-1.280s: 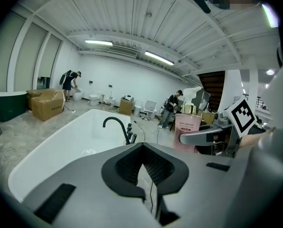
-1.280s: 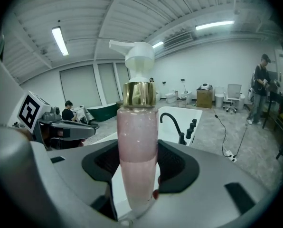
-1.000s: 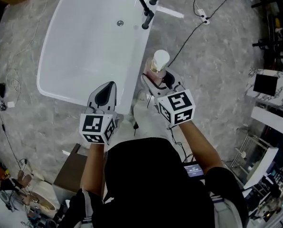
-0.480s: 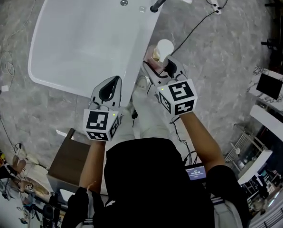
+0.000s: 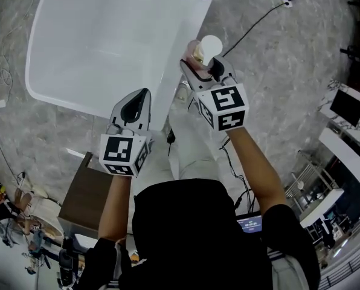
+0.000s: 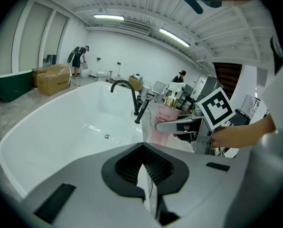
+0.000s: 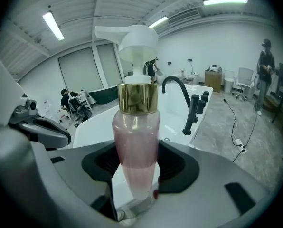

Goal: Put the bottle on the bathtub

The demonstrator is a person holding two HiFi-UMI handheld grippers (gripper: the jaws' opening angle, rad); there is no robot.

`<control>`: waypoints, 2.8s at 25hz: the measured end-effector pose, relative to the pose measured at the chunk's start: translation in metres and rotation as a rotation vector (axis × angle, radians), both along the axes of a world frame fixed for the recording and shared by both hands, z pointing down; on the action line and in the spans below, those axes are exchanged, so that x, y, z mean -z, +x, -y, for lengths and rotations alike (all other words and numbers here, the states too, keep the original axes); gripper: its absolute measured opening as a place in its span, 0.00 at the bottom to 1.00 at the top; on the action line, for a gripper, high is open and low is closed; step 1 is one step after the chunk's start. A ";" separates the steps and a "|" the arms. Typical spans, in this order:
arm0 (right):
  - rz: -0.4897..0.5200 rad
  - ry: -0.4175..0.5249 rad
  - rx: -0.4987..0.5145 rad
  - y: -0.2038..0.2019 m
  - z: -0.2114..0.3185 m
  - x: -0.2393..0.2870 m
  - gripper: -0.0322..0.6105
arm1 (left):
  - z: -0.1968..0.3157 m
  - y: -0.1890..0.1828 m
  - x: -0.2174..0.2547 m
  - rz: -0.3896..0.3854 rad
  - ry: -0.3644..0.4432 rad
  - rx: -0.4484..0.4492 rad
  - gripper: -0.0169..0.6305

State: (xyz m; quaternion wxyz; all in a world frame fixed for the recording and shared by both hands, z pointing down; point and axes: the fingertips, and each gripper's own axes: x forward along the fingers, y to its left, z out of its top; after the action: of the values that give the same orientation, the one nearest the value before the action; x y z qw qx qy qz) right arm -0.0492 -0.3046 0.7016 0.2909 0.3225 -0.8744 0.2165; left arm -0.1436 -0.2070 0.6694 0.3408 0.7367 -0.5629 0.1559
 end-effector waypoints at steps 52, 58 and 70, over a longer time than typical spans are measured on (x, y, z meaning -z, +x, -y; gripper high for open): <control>-0.092 0.053 0.093 -0.030 0.012 -0.084 0.42 | 0.009 -0.003 -0.051 -0.025 -0.041 0.063 0.04; -0.115 0.022 0.091 -0.023 0.007 -0.079 0.43 | 0.015 -0.004 -0.036 -0.019 -0.020 0.049 0.04; -0.109 0.005 0.009 0.017 -0.008 -0.026 0.43 | 0.018 -0.007 0.019 0.000 0.032 0.017 0.04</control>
State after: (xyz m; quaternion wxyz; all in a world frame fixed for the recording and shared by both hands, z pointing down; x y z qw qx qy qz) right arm -0.0323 -0.2969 0.7272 0.3382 0.3309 -0.8591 0.1951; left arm -0.1506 -0.2248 0.6502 0.3302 0.7375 -0.5713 0.1439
